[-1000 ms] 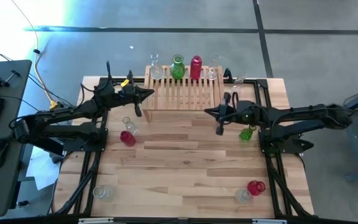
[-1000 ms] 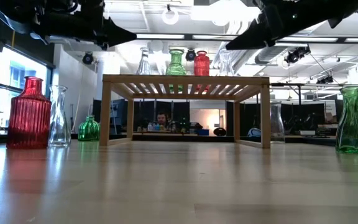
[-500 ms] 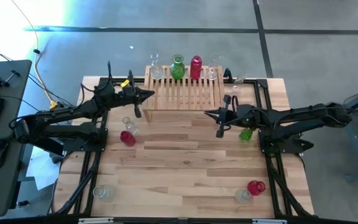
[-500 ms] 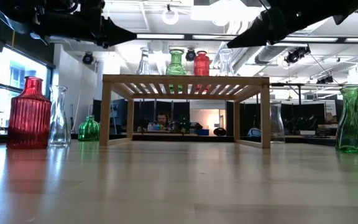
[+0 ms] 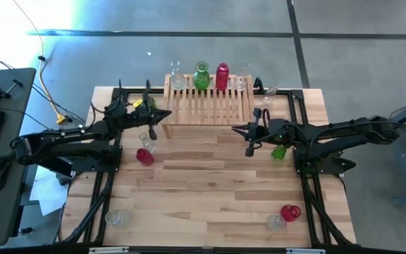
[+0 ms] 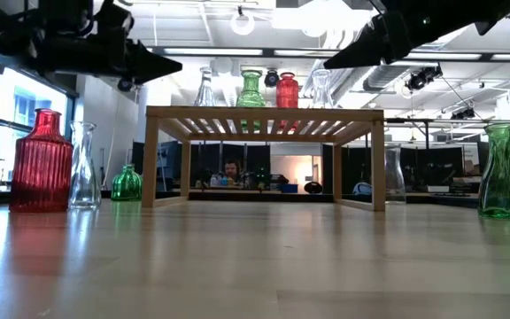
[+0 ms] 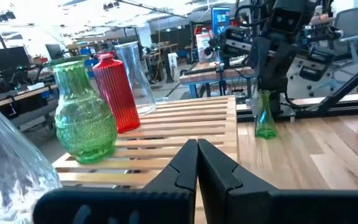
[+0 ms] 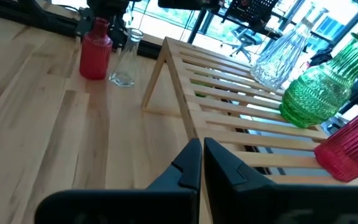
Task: Sort vases onto shelf
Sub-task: Put the transparent vase on the shelf aligned with the other transparent vase
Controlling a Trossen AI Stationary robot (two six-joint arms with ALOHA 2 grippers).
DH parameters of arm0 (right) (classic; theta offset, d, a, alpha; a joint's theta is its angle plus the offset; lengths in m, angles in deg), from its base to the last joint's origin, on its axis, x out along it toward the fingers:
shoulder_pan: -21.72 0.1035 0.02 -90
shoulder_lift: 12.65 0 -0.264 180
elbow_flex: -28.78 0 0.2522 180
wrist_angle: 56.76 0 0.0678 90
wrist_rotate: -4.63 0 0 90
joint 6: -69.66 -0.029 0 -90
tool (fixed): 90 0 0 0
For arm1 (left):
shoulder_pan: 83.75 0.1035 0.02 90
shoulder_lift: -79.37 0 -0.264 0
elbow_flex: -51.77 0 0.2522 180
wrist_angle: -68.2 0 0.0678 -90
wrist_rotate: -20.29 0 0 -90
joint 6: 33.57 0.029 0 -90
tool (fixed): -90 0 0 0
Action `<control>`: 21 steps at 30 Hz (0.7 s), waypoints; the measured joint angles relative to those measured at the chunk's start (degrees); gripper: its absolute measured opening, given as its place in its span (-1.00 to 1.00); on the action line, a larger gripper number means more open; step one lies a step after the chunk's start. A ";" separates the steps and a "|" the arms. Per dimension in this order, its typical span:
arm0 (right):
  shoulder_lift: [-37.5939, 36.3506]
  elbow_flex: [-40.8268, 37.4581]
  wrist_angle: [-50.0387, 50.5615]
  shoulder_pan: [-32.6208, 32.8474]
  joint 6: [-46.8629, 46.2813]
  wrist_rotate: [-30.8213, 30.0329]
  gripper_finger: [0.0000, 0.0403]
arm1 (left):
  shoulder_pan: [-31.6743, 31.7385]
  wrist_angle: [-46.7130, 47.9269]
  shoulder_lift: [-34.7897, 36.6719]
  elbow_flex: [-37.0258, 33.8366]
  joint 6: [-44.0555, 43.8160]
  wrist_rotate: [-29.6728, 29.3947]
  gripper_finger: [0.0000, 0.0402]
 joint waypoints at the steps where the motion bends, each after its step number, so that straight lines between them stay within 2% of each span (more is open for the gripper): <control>1: 0.00 0.00 0.05 0.00 -0.16 0.04 -1.00 | 0.00 -0.02 0.46 -0.35 0.02 -0.01 -1.00; 12: 0.00 0.00 0.97 1.58 -4.63 0.04 -1.00 | -0.04 -0.06 5.53 -1.14 -0.23 2.50 -1.00; 21: -3.01 -0.04 4.32 4.98 -8.07 -6.98 -1.00 | 0.04 -0.02 6.11 -1.14 1.53 2.35 -1.00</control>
